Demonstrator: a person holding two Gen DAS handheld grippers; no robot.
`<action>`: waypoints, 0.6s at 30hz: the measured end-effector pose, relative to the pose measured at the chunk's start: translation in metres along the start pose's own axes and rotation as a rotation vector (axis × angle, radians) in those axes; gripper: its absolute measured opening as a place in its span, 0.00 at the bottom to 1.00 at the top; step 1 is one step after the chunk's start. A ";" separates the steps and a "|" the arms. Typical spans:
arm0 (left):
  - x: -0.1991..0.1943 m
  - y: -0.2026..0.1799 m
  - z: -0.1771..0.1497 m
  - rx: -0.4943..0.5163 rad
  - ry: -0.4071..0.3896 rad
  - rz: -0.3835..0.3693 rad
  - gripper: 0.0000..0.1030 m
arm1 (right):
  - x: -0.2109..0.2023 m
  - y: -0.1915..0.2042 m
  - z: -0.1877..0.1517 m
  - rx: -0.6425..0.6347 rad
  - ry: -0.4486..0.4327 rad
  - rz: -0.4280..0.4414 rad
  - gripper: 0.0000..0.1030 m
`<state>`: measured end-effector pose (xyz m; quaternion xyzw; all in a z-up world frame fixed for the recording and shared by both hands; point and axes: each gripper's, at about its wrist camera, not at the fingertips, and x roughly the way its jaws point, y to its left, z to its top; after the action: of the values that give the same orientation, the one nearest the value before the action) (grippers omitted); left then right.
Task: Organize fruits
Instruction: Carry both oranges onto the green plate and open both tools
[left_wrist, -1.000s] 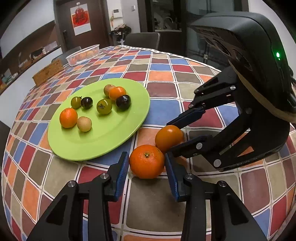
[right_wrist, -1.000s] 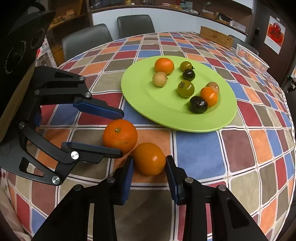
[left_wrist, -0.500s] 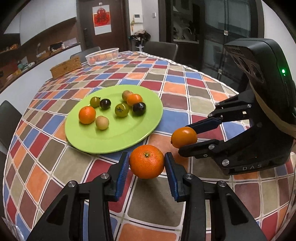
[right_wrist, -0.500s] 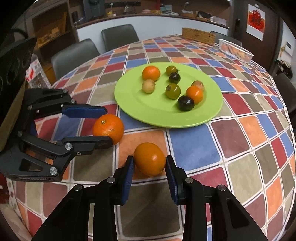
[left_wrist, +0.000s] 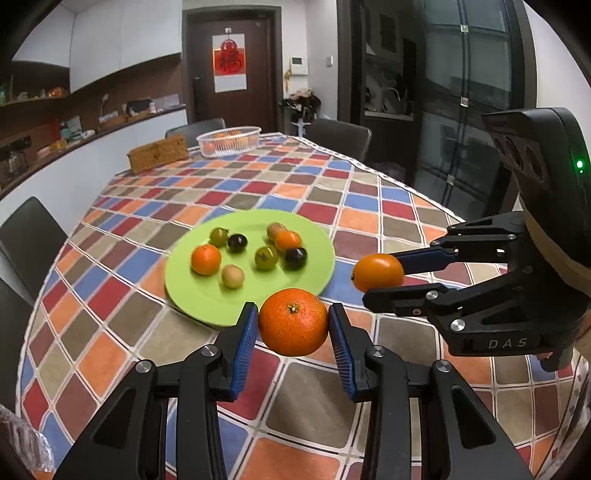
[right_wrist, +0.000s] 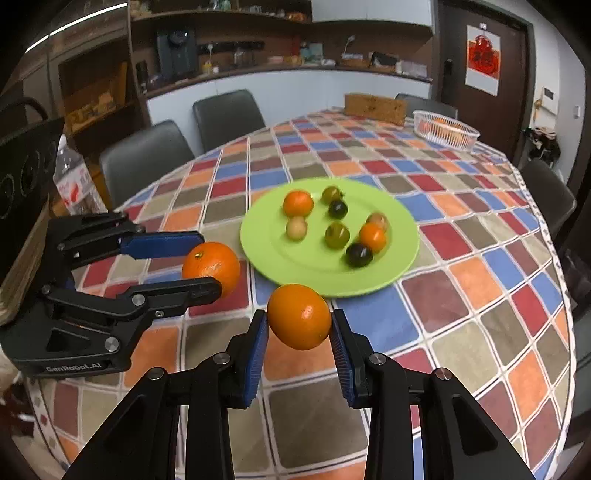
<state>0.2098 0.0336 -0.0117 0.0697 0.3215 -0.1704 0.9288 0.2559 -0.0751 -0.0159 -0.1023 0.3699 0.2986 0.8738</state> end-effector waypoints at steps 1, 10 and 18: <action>-0.001 0.002 0.001 -0.003 -0.005 0.007 0.37 | -0.002 0.000 0.001 0.005 -0.008 -0.004 0.34; -0.003 0.025 0.014 -0.027 -0.039 0.054 0.37 | -0.001 0.000 0.022 0.076 -0.079 -0.036 0.34; 0.013 0.051 0.025 -0.054 -0.036 0.095 0.37 | 0.013 -0.002 0.035 0.120 -0.093 -0.059 0.34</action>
<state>0.2525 0.0713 0.0007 0.0569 0.3055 -0.1184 0.9431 0.2843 -0.0566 -0.0002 -0.0465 0.3429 0.2543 0.9031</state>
